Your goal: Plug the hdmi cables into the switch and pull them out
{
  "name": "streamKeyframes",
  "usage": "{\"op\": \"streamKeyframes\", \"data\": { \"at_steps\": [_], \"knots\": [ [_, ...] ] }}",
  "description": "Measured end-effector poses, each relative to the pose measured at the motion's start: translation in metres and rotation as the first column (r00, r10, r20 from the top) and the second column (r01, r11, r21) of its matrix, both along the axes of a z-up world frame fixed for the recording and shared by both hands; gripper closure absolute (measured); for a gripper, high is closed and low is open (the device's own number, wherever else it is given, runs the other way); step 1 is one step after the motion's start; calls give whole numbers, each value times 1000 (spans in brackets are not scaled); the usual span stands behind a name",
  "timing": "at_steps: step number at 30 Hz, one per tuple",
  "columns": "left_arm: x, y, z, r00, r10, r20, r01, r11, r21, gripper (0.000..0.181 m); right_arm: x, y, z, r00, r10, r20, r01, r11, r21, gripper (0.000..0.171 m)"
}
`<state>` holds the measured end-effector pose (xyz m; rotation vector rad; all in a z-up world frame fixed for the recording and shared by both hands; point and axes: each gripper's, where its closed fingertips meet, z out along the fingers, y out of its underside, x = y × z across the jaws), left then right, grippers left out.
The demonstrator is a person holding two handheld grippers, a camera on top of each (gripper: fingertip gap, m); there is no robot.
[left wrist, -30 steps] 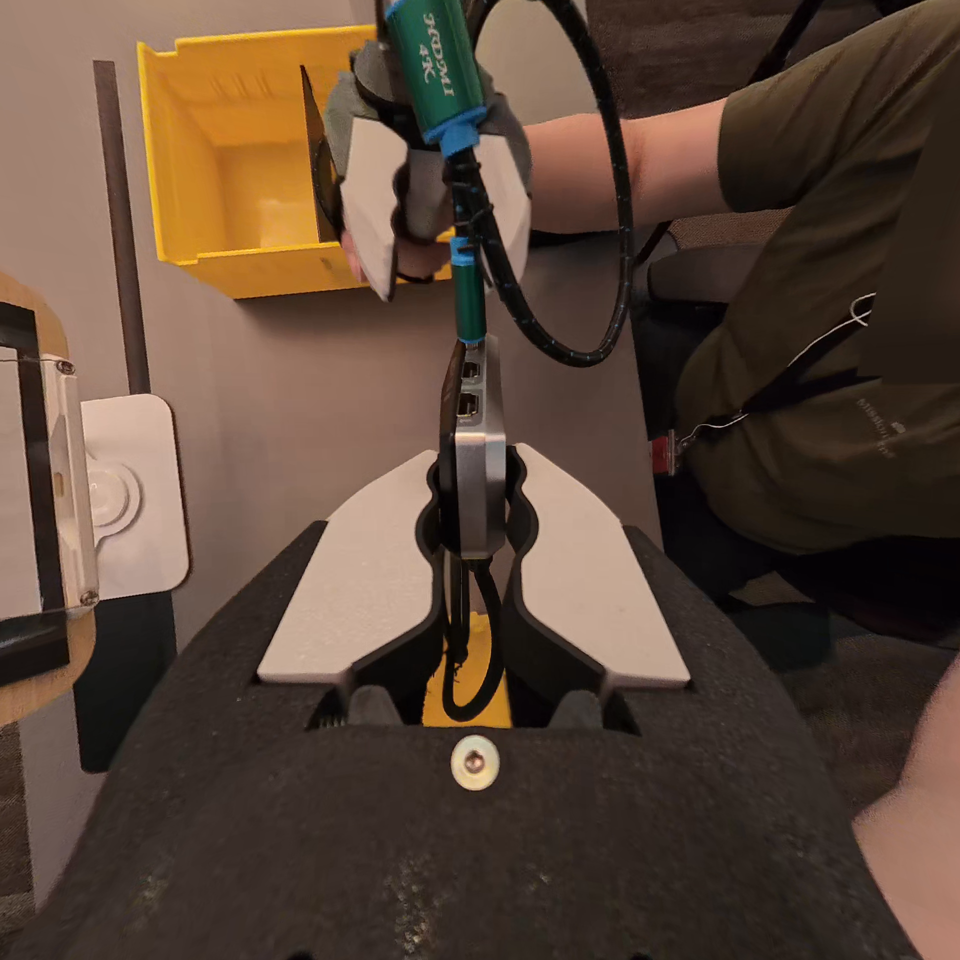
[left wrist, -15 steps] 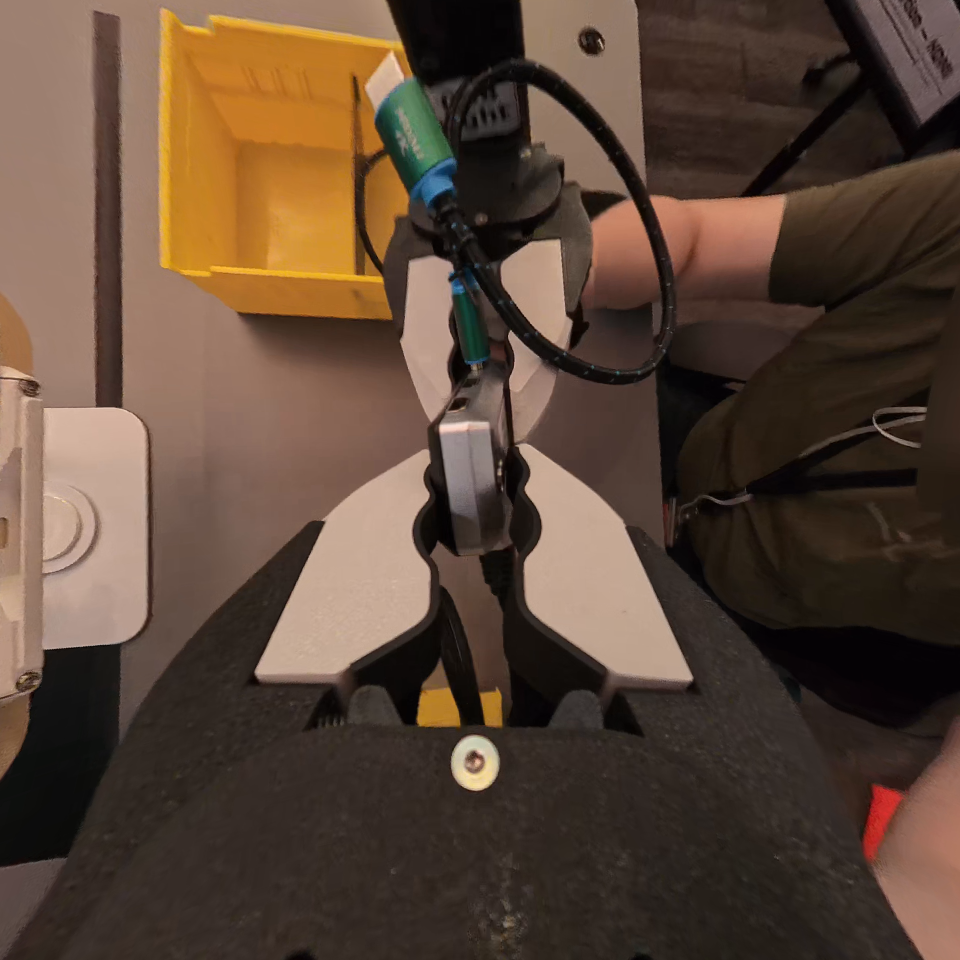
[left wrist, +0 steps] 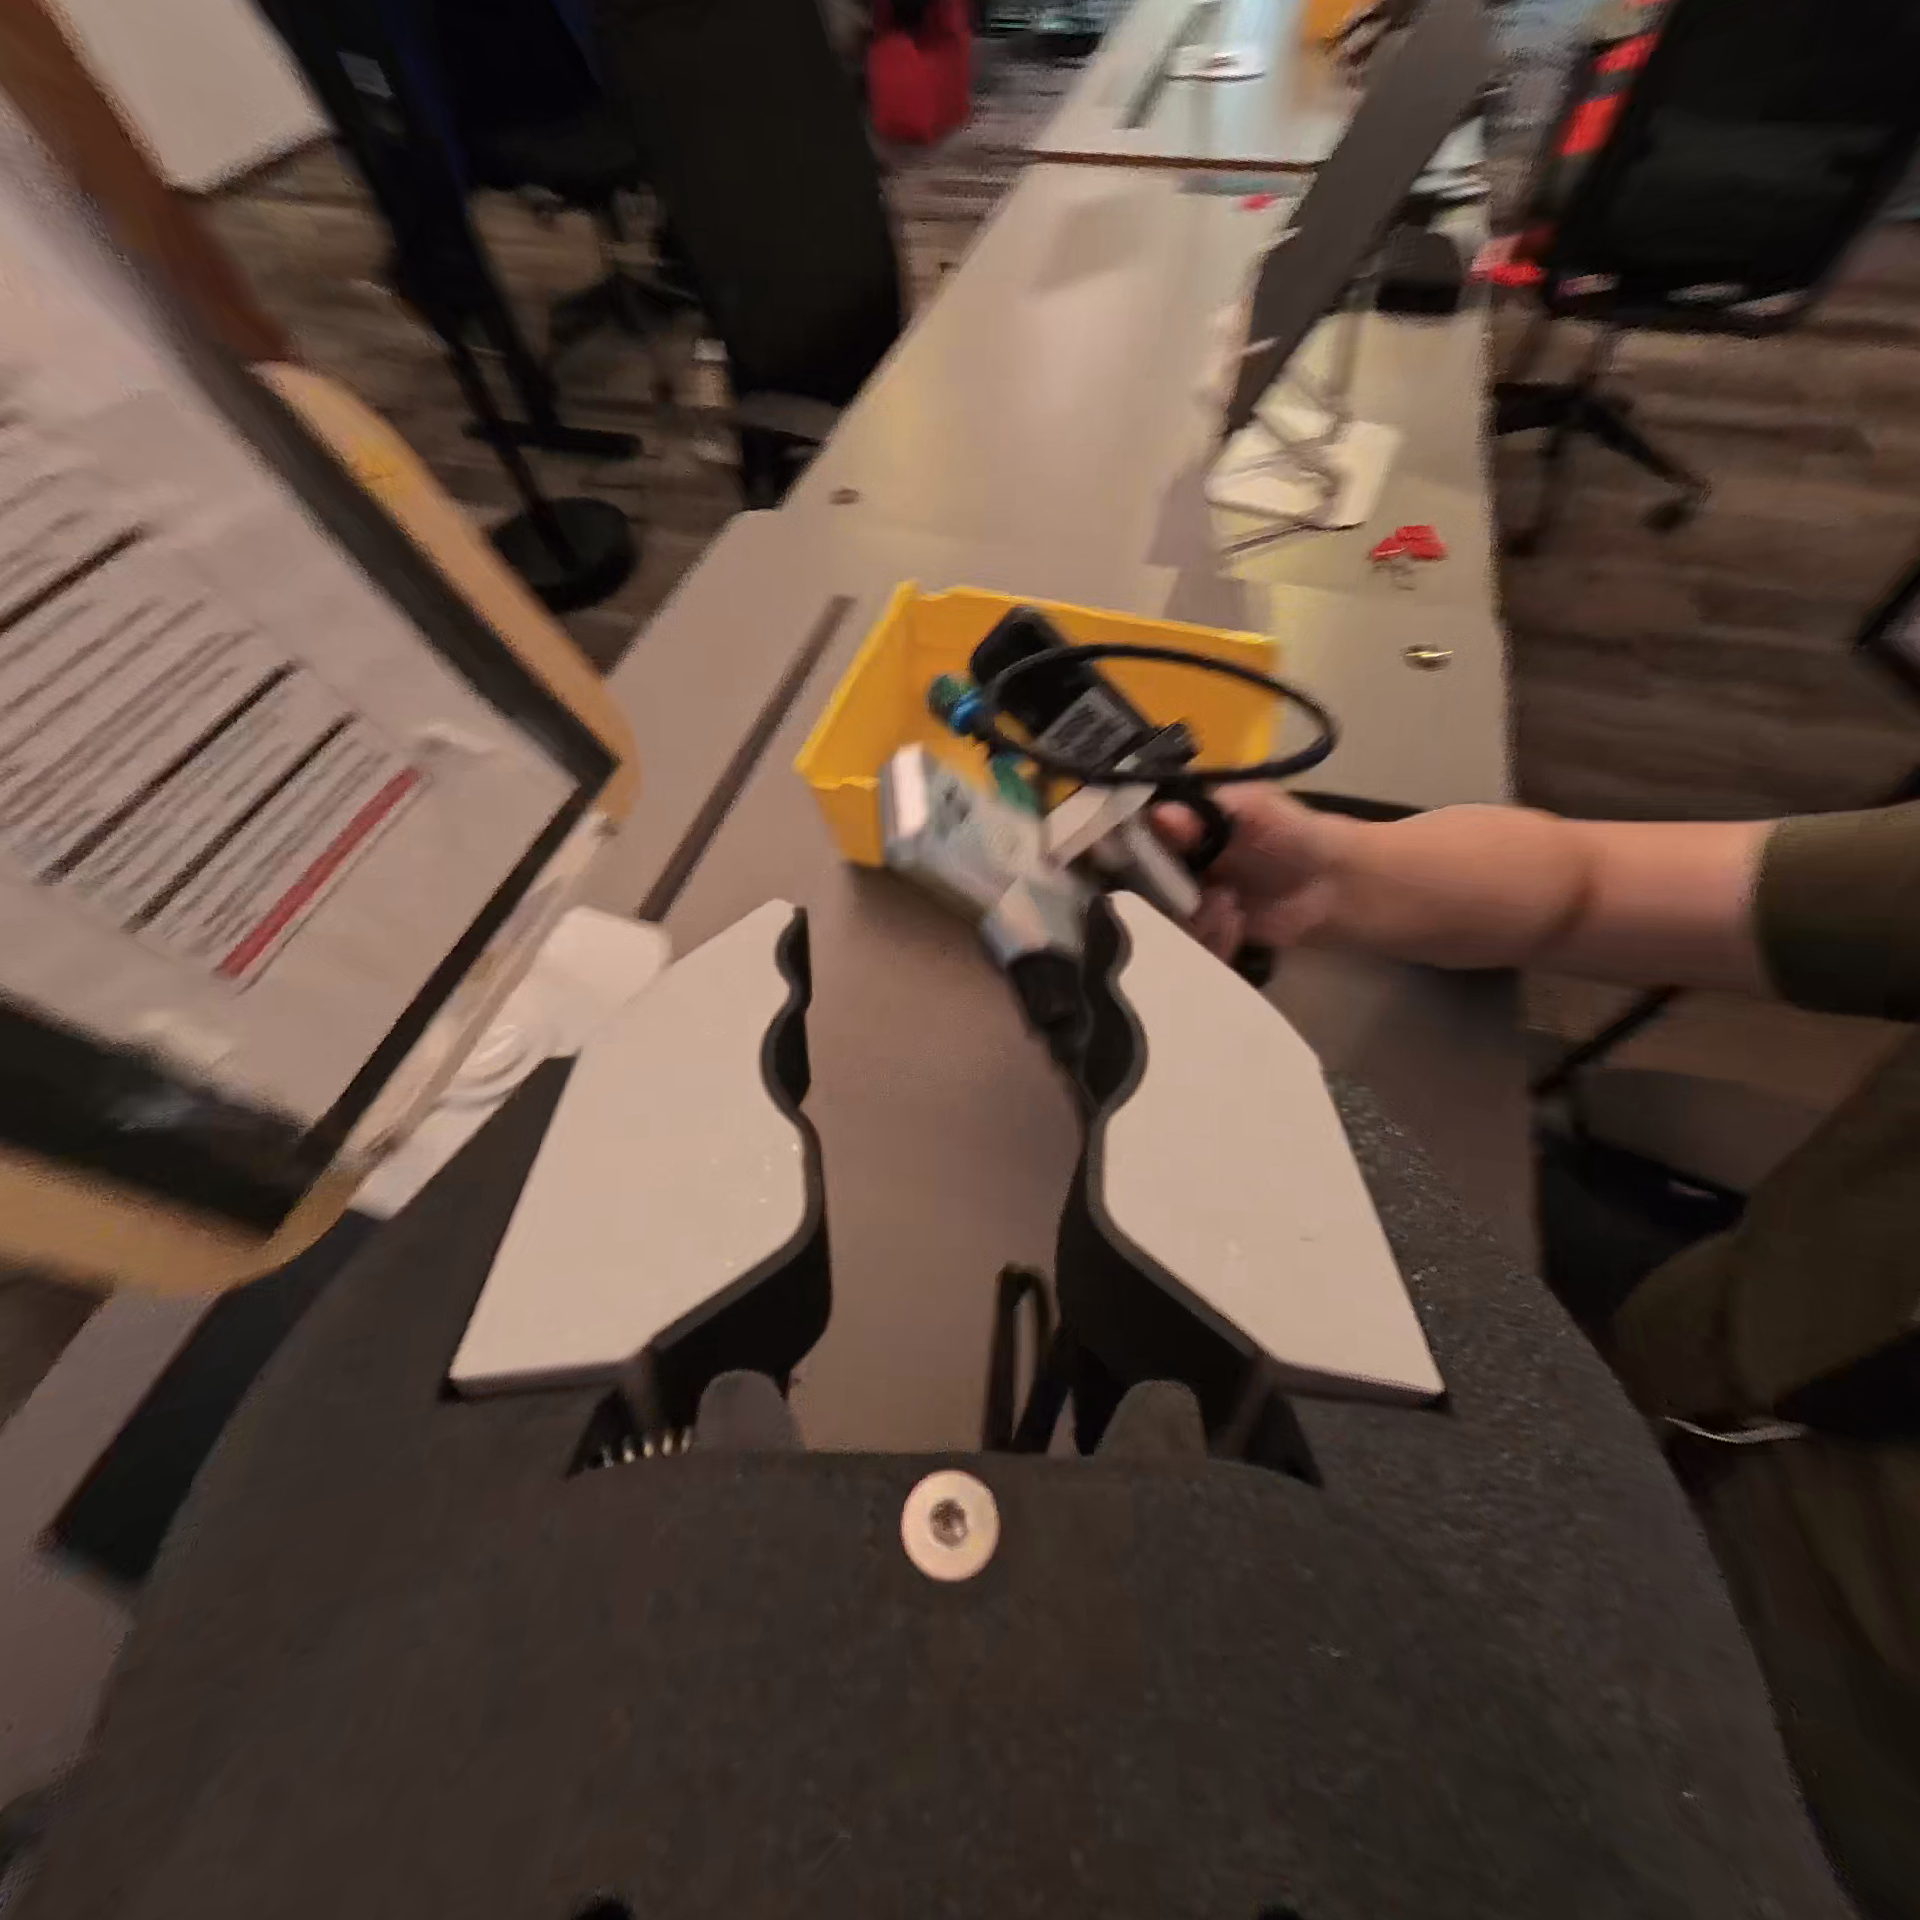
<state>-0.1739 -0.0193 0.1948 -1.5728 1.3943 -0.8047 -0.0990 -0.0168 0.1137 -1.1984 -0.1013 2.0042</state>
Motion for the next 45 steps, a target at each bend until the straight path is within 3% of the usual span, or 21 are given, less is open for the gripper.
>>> {"op": "streamKeyframes", "data": {
  "at_steps": [1, 3, 7, 11, 12, 13, 15, 17, 20, 22, 26, 28, 29, 32, 36, 37, 39, 41, 42, 45],
  "knots": [
    [-18, -3, -9, 999, 53, 5, -53, 997, 52, 122, 0, 0, 1, 1000, 6, -17, -6, 1000, -6, 150],
    [-56, -10, -34, 988, 148, 40, -153, 979, 136, 110, 0, 0, 1, 1000, 9, -18, -9, 1000, -2, 150],
    [-108, -35, -106, 977, 175, 121, -197, 960, 200, 118, 2, 0, 5, 1000, -7, 2, 7, 1000, 25, 150],
    [-114, -23, -191, 958, 285, -19, -282, 954, 105, 105, 2, -3, 8, 1000, -7, 16, 6, 999, 48, 150],
    [-110, -18, -204, 954, 293, -59, -284, 951, 125, 107, 2, -3, 8, 1000, -6, 18, 6, 999, 51, 150],
    [-106, -12, -210, 949, 301, -93, -283, 945, 166, 121, 3, -3, 8, 1000, -9, 23, 8, 999, 51, 150],
    [-93, -5, -199, 953, 285, -104, -251, 934, 255, 162, 9, -2, 10, 999, -32, 28, 31, 998, 55, 149],
    [-73, -7, -166, 972, 233, -32, -217, 942, 256, 163, 27, -2, 23, 997, -70, -24, 71, 995, 66, 150],
    [-30, -15, -126, 984, 143, 108, -153, 984, 93, 163, 63, -3, 45, 983, -175, -61, 180, 980, 88, 150],
    [-5, -13, -138, 990, 131, 48, -131, 991, -2, 163, 80, -3, 51, 968, -248, -23, 249, 962, 114, 150],
    [24, 10, -200, 979, 199, -29, -200, 980, -16, 158, 82, 11, 33, 928, -353, 117, 342, 934, 104, 150],
    [26, 17, -218, 976, 219, -17, -220, 973, -66, 134, 79, 23, 15, 909, -385, 159, 381, 923, 56, 150],
    [23, 22, -221, 970, 243, -1, -243, 967, -72, 131, 78, 30, 6, 902, -397, 171, 399, 917, 26, 150],
    [8, 39, -206, 919, 383, 98, -387, 921, 32, 120, 80, 44, -13, 899, -408, 158, 422, 904, -65, 150],
    [12, 32, -167, 879, 439, 184, -474, 844, 251, 119, 75, 49, -26, 911, -385, 149, 404, 905, -129, 150],
    [15, 31, -156, 866, 465, 182, -499, 789, 360, 119, 73, 49, -28, 910, -384, 160, 405, 905, -131, 150],
    [22, 33, -132, 834, 523, 178, -510, 606, 610, 119, 66, 49, -31, 911, -376, 173, 400, 906, -141, 150],
    [39, 33, -119, 815, 564, 135, -435, 441, 785, 122, 59, 47, -33, 919, -356, 172, 382, 911, -156, 150],
    [49, 35, -121, 807, 583, 93, -395, 417, 818, 122, 57, 46, -34, 920, -353, 167, 380, 909, -169, 150],
    [75, 51, -141, 782, 622, -45, -347, 493, 798, 115, 52, 44, -37, 924, -343, 170, 372, 910, -185, 150]
  ]
}}
